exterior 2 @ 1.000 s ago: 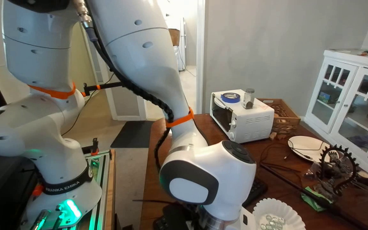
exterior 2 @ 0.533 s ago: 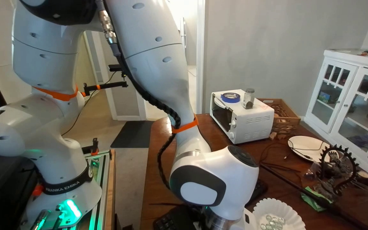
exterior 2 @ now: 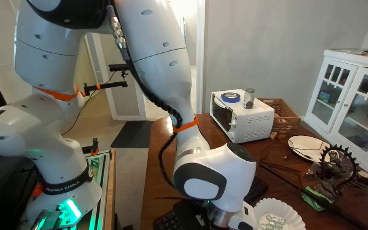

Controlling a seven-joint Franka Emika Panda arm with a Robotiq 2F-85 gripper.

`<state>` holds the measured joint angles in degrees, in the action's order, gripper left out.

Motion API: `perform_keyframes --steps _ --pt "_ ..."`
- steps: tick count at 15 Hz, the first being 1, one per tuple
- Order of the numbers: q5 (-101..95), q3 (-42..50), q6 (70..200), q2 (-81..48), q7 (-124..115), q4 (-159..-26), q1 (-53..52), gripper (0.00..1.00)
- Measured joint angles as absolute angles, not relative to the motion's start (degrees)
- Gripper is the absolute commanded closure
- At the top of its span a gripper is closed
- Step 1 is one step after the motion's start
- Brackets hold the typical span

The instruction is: Put the spoon on top of the oven grill

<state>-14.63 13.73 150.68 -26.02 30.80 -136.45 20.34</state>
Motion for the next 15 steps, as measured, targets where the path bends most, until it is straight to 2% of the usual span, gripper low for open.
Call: perform_keyframes --steps 15 --pt "-14.58 13.93 151.63 -27.67 28.05 -135.53 20.80 0.00"
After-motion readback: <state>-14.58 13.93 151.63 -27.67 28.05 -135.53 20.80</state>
